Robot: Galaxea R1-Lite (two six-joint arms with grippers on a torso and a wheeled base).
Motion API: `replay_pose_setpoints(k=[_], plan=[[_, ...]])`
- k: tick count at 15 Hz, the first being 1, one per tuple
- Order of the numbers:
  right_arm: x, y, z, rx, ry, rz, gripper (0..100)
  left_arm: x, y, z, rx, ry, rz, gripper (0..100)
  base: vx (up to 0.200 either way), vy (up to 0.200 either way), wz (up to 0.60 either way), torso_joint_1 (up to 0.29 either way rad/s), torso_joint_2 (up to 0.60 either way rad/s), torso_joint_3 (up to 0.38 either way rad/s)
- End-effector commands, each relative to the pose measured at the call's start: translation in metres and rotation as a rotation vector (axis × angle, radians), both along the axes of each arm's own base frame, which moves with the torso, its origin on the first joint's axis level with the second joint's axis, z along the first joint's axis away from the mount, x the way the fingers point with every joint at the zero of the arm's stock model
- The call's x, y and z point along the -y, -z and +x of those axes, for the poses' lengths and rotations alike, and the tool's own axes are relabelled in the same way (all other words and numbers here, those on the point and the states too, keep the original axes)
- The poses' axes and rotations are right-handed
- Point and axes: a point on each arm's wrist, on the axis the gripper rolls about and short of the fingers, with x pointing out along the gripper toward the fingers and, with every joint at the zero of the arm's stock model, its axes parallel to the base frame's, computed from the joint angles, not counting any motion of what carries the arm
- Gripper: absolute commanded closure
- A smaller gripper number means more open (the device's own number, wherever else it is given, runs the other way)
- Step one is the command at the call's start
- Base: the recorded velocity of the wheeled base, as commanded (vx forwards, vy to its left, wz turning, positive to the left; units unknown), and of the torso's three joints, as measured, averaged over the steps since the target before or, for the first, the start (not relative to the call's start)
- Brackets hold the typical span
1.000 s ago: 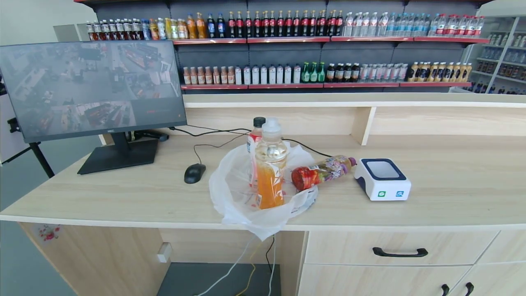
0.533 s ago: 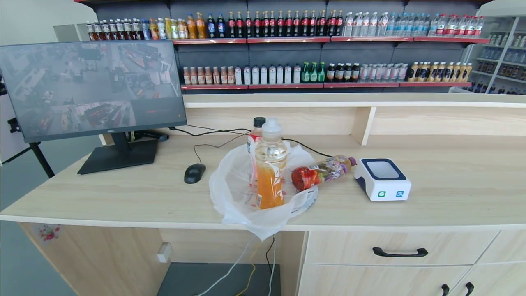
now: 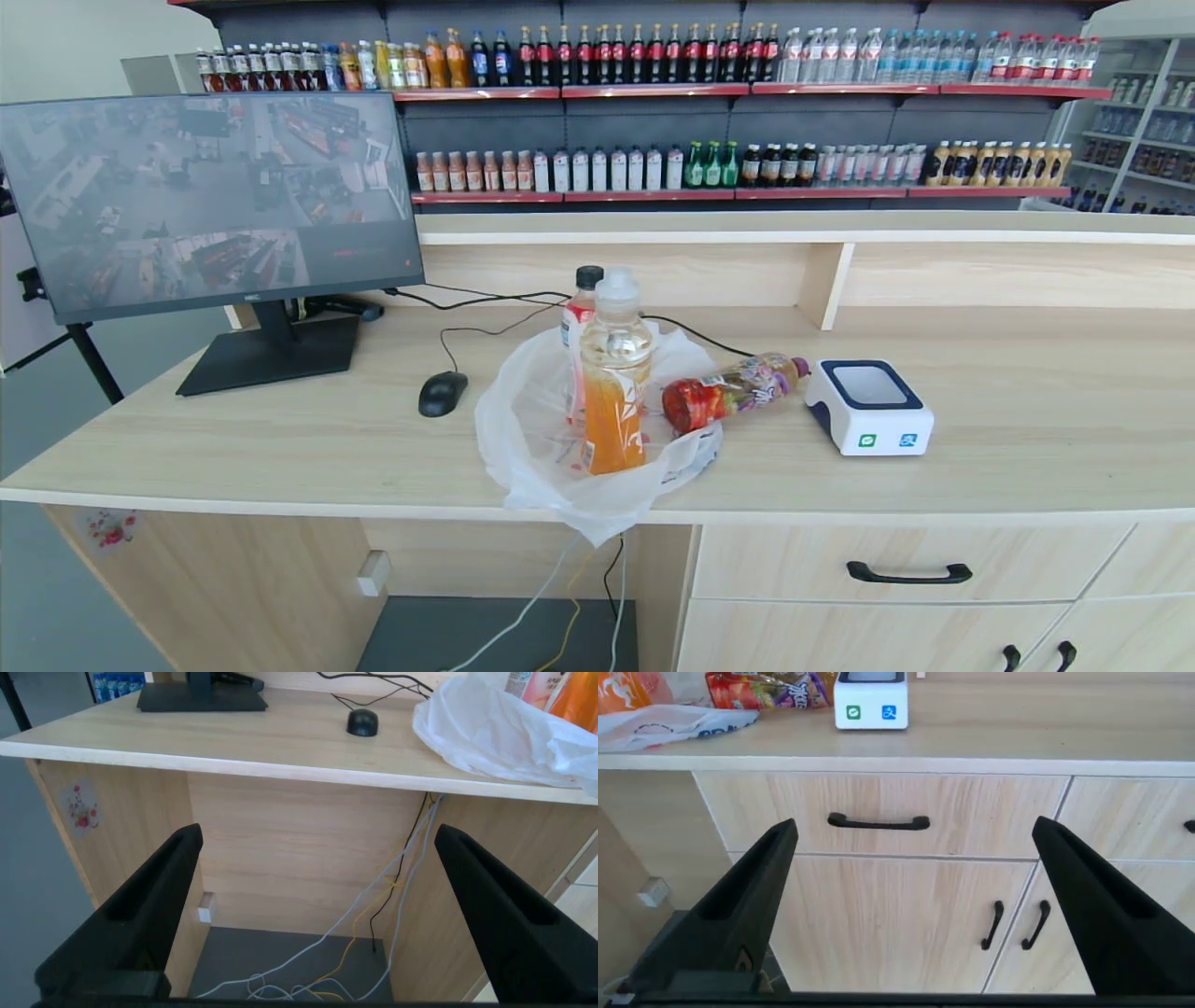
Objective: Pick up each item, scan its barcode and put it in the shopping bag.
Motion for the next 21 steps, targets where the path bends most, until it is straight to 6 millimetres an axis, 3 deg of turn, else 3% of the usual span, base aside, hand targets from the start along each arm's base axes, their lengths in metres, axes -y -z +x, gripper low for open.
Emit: replay_pose_setpoints(k=[1,4,21], plan=[[-0.0001,0.0008,-0.0001,0.001,0.002,0.001,0,0.0000,-0.0001,-0.0001,0.001,0.000,0.000,0,0.000,0.000,0.00,0.000,0.00,0.000],[-0.0001,0.0008,-0.0001,0.001,0.002,0.003,0,0.0000,0.0001,-0.0001,-0.001,0.000,0.000,0,0.000,0.000,0.00,0.000,0.00,0.000],[-0.0001,0.0008,-0.0001,0.001,0.002,-0.011,0,0.0000,0.0001,-0.0001,-0.001,0.000,0.000,0,0.000,-0.200,0.00,0.004,0.00,0.002]])
